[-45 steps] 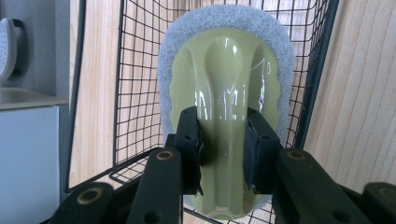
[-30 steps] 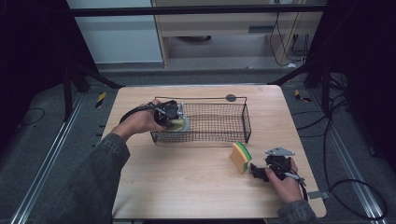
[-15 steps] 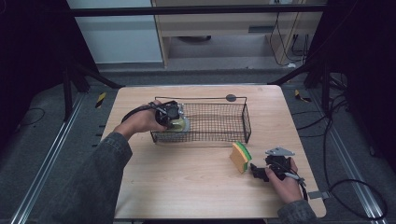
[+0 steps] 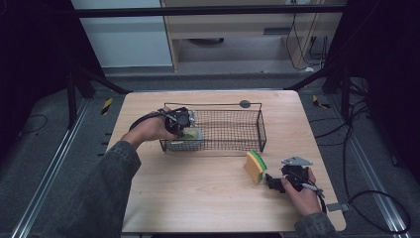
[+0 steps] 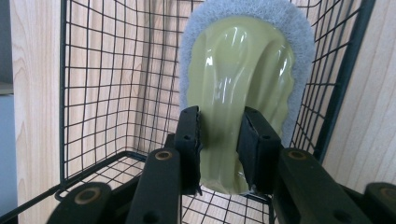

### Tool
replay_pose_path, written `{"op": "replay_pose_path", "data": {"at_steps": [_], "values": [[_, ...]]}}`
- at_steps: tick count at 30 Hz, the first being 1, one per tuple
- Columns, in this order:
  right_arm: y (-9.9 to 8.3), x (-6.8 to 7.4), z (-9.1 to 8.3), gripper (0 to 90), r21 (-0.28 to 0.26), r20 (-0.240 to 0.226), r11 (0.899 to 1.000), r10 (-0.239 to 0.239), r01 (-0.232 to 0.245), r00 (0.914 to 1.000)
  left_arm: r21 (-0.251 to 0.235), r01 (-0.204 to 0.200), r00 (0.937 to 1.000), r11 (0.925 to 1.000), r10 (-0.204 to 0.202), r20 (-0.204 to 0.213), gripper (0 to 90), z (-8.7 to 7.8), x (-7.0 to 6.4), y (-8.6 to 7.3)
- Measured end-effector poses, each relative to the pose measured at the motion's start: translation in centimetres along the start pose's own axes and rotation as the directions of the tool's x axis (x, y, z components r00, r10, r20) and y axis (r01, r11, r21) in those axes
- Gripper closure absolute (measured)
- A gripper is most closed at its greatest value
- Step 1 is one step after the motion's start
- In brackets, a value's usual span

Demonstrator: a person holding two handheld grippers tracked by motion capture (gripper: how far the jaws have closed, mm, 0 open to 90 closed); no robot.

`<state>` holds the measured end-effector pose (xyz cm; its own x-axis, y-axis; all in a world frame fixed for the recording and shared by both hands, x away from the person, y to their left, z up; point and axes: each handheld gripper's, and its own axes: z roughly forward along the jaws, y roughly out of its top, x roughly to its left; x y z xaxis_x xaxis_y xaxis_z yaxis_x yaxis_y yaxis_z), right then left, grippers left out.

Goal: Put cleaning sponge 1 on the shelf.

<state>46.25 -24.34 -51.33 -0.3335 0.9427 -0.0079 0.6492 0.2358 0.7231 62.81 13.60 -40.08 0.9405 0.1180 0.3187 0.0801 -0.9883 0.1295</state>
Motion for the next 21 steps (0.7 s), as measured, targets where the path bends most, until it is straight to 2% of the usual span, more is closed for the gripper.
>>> {"op": "replay_pose_path", "data": {"at_steps": [8,21], "values": [[0.0,0.0,0.0,0.6,0.000,0.000,1.000,0.000,0.000,1.0000,-0.024,0.010,0.9999,0.9996,-0.010,-0.001,69.3,-0.6,-0.1,0.0],[0.0,0.1,0.0,0.6,0.002,0.001,1.000,0.004,-0.004,1.0000,-0.087,0.040,0.9981,0.9954,-0.044,-0.044,68.3,-2.3,0.1,-0.3]]}}
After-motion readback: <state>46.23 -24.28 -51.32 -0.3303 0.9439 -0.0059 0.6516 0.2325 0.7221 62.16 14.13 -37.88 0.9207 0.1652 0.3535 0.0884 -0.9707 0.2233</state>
